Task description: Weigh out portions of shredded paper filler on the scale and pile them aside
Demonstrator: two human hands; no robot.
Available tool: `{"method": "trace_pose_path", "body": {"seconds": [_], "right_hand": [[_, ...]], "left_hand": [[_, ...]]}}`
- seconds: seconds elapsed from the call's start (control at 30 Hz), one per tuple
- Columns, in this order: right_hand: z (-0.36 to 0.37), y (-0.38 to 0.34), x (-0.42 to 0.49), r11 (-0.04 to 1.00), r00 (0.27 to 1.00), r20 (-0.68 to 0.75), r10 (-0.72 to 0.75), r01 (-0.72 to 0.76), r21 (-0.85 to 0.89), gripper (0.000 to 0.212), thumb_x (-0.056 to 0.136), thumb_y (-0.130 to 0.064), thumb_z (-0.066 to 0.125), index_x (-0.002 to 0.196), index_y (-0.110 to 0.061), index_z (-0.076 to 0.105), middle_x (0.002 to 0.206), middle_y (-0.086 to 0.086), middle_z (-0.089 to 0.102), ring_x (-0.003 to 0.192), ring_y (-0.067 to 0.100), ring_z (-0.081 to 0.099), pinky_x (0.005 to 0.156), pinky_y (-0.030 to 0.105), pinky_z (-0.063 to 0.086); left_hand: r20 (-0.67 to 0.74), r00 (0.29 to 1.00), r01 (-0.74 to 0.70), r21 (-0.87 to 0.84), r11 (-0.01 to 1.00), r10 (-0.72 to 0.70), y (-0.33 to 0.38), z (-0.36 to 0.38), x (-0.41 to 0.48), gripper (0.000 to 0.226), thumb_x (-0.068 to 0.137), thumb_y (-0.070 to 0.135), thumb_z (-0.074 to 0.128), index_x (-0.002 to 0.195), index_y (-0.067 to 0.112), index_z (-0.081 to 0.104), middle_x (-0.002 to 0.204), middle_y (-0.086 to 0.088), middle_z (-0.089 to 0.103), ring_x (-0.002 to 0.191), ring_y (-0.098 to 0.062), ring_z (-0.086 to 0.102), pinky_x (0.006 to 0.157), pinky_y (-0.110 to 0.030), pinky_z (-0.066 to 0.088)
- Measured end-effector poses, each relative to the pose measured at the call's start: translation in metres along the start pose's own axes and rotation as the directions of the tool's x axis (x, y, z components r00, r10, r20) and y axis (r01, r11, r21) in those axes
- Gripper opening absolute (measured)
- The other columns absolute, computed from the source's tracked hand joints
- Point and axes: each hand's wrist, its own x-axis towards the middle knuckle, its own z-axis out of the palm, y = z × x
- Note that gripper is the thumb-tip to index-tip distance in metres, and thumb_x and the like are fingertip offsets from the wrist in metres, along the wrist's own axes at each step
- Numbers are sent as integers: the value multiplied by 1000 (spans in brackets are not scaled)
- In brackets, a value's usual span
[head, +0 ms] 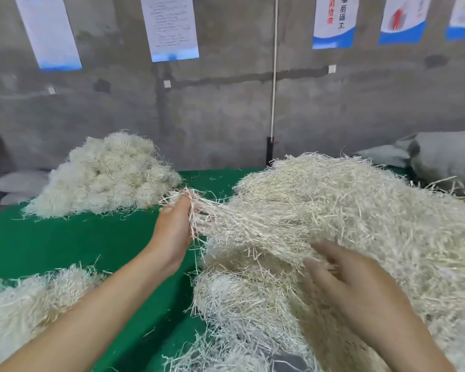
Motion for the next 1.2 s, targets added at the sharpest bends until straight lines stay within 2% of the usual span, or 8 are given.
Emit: {"method": "trace_pose_path", "body": {"seconds": [0.1,0.23,0.33,0.53,0.73,0.83,0.97,1.2], "right_hand": [[11,-22,8,967,963,-147,-227,240,81,61,85,-72,39,142,-56,24,141,-37,28,122,-22,28,106,20,28],[51,-55,70,955,938,180,-295,290,58,84,91,-59,51,154,-43,-3,149,-29,1,136,-5,-3,119,34,-4],[78,-44,98,955,927,269,-263,210,211,70,97,-34,56,154,-37,16,154,-12,30,136,-1,28,120,36,23],[89,20,110,966,940,340,-2,-85,242,50,99,-17,57,143,-33,40,131,-3,47,60,-2,54,46,16,46],[77,65,114,988,951,278,137,-152,33,51,89,17,51,137,-2,47,124,12,54,115,29,57,90,23,48],[75,70,117,941,875,390,287,-180,-288,17,93,-10,60,106,-15,52,107,11,58,121,36,57,101,41,47],[77,57,126,948,904,336,265,-182,-260,51,95,-8,59,142,-11,37,138,15,47,126,29,50,103,34,47],[63,21,107,950,890,383,246,-143,-277,65,95,0,57,152,-9,27,155,19,33,137,33,41,109,39,43]], "left_hand": [[-10,999,39,-84,996,-40,2,-3,1,29,105,29,30,83,12,38,73,-7,33,61,-12,34,59,-26,34],[112,989,113,-188,976,-93,8,-8,0,46,103,42,40,130,6,50,127,-9,61,119,-21,55,105,-42,38],[146,982,151,-244,958,-117,14,-20,1,47,101,46,44,133,11,48,133,-4,57,122,-23,53,116,-56,24],[168,967,228,-248,942,-190,7,-36,-3,61,101,47,43,154,19,28,158,-7,30,144,-28,30,118,-55,18],[42,996,85,-217,972,-78,15,-54,3,61,102,44,38,154,15,25,158,-9,29,139,-27,36,117,-50,19],[-14,999,37,-128,991,-39,21,-69,-1,55,101,43,40,145,9,39,144,-16,45,111,-20,50,113,-50,26],[-157,987,23,-89,996,-37,25,-86,-3,32,99,42,41,86,13,47,62,3,37,64,-17,37,75,-29,42],[-152,985,16,-362,932,-76,44,-111,-9,48,90,41,43,123,7,49,133,-10,53,127,-26,47,113,-60,29]]}}
